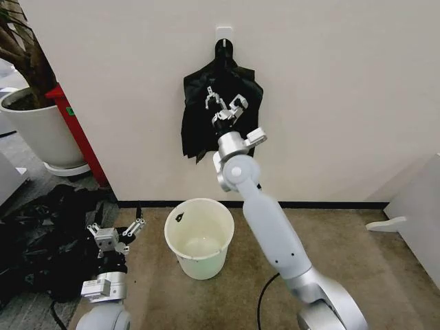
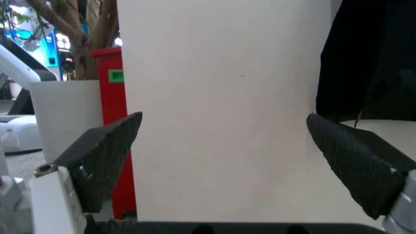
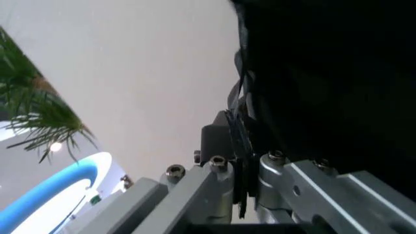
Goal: Place the garbage bag over the trash bin.
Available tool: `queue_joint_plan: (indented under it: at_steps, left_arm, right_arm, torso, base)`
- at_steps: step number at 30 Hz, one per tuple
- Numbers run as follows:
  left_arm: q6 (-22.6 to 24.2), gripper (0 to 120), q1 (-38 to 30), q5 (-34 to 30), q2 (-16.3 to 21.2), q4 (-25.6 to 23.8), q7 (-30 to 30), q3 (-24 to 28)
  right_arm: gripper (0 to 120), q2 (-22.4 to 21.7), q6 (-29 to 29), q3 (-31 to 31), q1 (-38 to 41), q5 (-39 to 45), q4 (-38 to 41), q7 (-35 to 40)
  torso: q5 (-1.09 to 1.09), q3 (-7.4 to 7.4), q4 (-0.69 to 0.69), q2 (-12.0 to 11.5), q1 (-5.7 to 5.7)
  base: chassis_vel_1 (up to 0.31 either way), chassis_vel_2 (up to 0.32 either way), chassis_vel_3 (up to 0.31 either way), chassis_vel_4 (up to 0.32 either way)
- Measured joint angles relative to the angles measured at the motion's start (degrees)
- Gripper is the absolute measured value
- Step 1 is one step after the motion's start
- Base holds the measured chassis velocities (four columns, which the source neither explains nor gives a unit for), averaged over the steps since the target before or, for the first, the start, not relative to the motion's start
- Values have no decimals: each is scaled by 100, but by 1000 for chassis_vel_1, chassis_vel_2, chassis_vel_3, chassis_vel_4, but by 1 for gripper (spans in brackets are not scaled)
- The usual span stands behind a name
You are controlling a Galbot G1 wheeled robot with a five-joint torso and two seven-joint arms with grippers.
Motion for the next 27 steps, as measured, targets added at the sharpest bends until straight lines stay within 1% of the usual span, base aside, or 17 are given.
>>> queue_joint_plan:
  at_steps: [4,19,22,26,27]
  left_arm:
    - [-25,100,44,-3,5,-15,-15,-9]
    - [-35,100,7,-99,55,-8,-30,3]
    - [-39,100,3,-132,76,-8,-32,-2]
    - [-55,100,-27,-201,108,-3,-35,-8]
    - [-55,100,-27,-201,108,-3,-35,-8]
  right_arm:
    - [0,0,36,-154,-221,-59,169,-55]
    - [0,0,124,-307,-782,-170,515,-114]
    - [0,0,130,-320,-951,-171,666,-114]
    - [0,-66,140,-368,-1417,-240,912,-141]
    - [0,-66,140,-368,-1417,-240,912,-141]
  torso:
    - [0,0,1,0,0]
    - [0,0,1,0,0]
    - [0,0,0,0,0]
    - [0,0,1,0,0]
    - [0,0,1,0,0]
  base:
    - [0,0,0,0]
    - [0,0,0,0]
    - [0,0,0,0]
    - [0,0,0,0]
    - [0,0,0,0]
